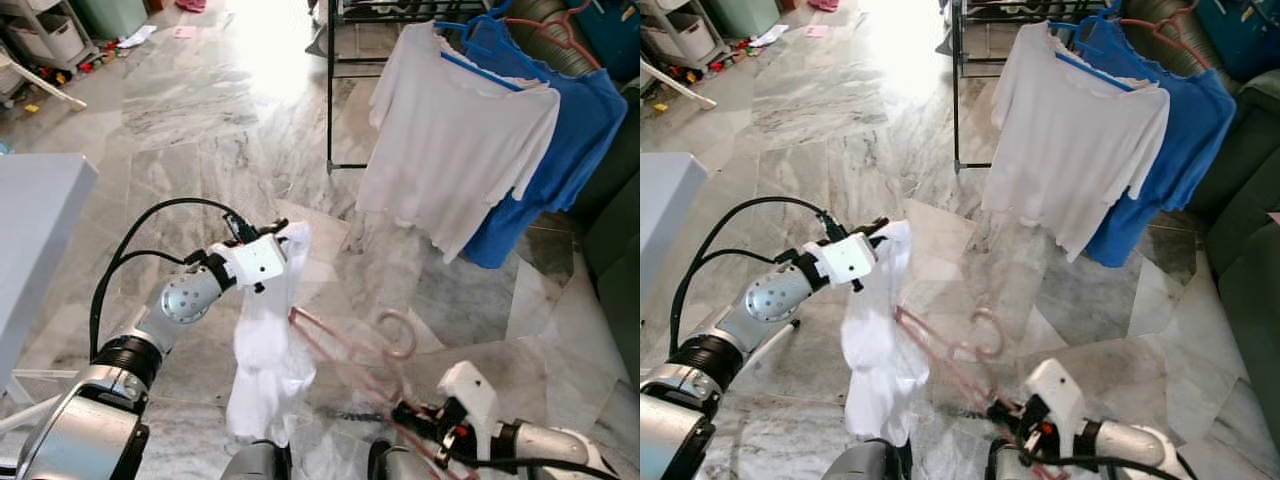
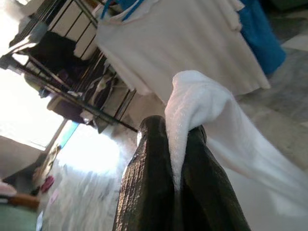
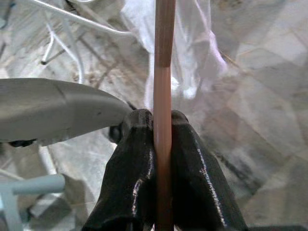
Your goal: Hang hanger
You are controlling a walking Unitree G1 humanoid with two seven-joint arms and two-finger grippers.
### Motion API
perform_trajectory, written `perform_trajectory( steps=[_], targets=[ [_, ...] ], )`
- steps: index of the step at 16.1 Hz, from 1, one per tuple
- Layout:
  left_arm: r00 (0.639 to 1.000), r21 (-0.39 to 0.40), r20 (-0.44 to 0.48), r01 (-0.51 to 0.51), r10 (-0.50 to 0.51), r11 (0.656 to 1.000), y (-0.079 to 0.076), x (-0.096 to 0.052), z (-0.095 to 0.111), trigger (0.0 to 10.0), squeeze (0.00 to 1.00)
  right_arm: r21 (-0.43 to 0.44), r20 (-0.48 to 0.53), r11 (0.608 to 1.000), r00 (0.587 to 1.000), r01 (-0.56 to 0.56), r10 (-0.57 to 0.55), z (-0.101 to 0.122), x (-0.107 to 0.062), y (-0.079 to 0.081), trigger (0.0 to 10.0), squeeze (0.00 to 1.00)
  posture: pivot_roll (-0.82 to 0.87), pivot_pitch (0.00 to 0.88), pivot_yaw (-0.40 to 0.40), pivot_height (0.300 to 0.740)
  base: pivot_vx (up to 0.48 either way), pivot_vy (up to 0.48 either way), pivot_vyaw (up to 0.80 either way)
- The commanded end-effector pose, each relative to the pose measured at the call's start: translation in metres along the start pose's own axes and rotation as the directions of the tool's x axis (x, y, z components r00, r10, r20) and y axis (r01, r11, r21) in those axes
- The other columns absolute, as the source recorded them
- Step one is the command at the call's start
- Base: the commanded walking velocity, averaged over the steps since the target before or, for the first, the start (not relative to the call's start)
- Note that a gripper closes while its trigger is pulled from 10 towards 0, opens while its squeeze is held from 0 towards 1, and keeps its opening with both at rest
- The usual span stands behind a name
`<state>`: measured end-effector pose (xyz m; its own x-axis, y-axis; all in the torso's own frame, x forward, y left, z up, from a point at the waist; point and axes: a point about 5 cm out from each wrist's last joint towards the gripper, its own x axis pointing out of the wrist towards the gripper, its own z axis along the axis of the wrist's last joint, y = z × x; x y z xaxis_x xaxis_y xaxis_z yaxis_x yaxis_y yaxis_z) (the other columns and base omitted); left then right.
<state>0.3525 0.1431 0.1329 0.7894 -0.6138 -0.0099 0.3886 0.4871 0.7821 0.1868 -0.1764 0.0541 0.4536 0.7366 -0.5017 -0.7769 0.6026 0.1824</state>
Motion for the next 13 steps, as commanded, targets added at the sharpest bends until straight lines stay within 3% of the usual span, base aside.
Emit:
perform_trajectory(
  steps=[1, 3, 4, 5, 6, 8, 9, 10, 11, 12, 13],
  targets=[
    [0.997, -0.052, -0.033, -0.071, 0.07, 0.996, 0.009, 0.002, -0.002, 10.0, 0.0, 0.007, -0.009, 0.998, 0.998, -0.062, 0.062, -0.002, 0.002, 0.01, 10.0, 0.0, -0.09, 0.231, 0.074, 0.74, 0.0, 0.0, 0.0],
    [0.992, -0.214, -0.072, -0.113, 0.1, 0.97, 0.003, 0.003, -0.007, 10.0, 0.0, 0.007, -0.011, 0.997, 0.997, -0.073, 0.073, -0.002, 0.003, 0.012, 10.0, 0.0, -0.09, 0.231, 0.075, 0.74, 0.0, 0.0, 0.0],
    [0.986, -0.341, -0.116, -0.15, 0.117, 0.928, -0.002, 0.003, -0.012, 10.0, 0.0, -0.008, -0.014, 0.998, 0.998, -0.06, 0.06, -0.002, 0.003, 0.011, 10.0, 0.0, -0.1, 0.231, 0.076, 0.74, 0.0, 0.0, 0.0],
    [0.977, -0.494, -0.175, -0.191, 0.118, 0.848, -0.011, 0.003, -0.019, 10.0, 0.0, -0.026, -0.005, 0.999, 1.0, -0.022, 0.022, 0.0, 0.004, 0.007, 10.0, 0.0, -0.1, 0.231, 0.076, 0.74, 0.0, 0.0, 0.0],
    [0.967, -0.584, -0.223, -0.233, 0.122, 0.777, -0.017, 0.001, -0.024, 10.0, 0.0, -0.046, 0.015, 0.999, 1.0, 0.02, -0.019, 0.003, 0.005, 0.001, 10.0, 0.0, -0.1, 0.231, 0.076, 0.74, 0.0, 0.0, 0.0],
    [0.931, -0.695, -0.308, -0.362, 0.199, 0.622, -0.021, -0.004, -0.033, 10.0, 0.0, -0.065, 0.079, 0.988, 0.988, 0.137, -0.132, 0.015, 0.002, -0.015, 10.0, 0.0, -0.1, 0.235, 0.073, 0.74, 0.0, 0.0, 0.0],
    [0.929, -0.711, -0.317, -0.366, 0.191, 0.6, -0.023, -0.005, -0.034, 10.0, 0.0, -0.078, 0.108, 0.982, 0.981, 0.17, -0.161, 0.021, 0.001, -0.02, 10.0, 0.0, -0.1, 0.235, 0.069, 0.74, 0.0, 0.0, 0.0],
    [0.938, -0.712, -0.299, -0.341, 0.175, 0.613, -0.023, -0.005, -0.034, 10.0, 0.0, -0.095, 0.152, 0.969, 0.965, 0.228, -0.212, 0.028, -0.001, -0.026, 10.0, 0.0, -0.1, 0.234, 0.066, 0.74, 0.0, 0.0, 0.0],
    [0.945, -0.704, -0.284, -0.319, 0.16, 0.635, -0.02, -0.004, -0.033, 10.0, 0.0, -0.094, 0.189, 0.95, 0.943, 0.297, -0.276, 0.034, -0.003, -0.035, 10.0, 0.0, -0.1, 0.234, 0.064, 0.74, 0.0, 0.0, 0.0],
    [0.953, -0.669, -0.257, -0.295, 0.16, 0.682, -0.011, -0.004, -0.032, 10.0, 0.0, -0.106, 0.221, 0.928, 0.919, 0.357, -0.328, 0.038, -0.007, -0.043, 10.0, 0.0, -0.09, 0.234, 0.065, 0.74, 0.0, 0.0, 0.0],
    [0.969, -0.675, -0.217, -0.237, 0.119, 0.698, -0.006, -0.004, -0.031, 10.0, 0.0, -0.107, 0.243, 0.905, 0.893, 0.412, -0.378, 0.042, -0.01, -0.051, 10.0, 0.0, -0.1, 0.234, 0.067, 0.74, 0.0, 0.0, 0.0]
  ],
)
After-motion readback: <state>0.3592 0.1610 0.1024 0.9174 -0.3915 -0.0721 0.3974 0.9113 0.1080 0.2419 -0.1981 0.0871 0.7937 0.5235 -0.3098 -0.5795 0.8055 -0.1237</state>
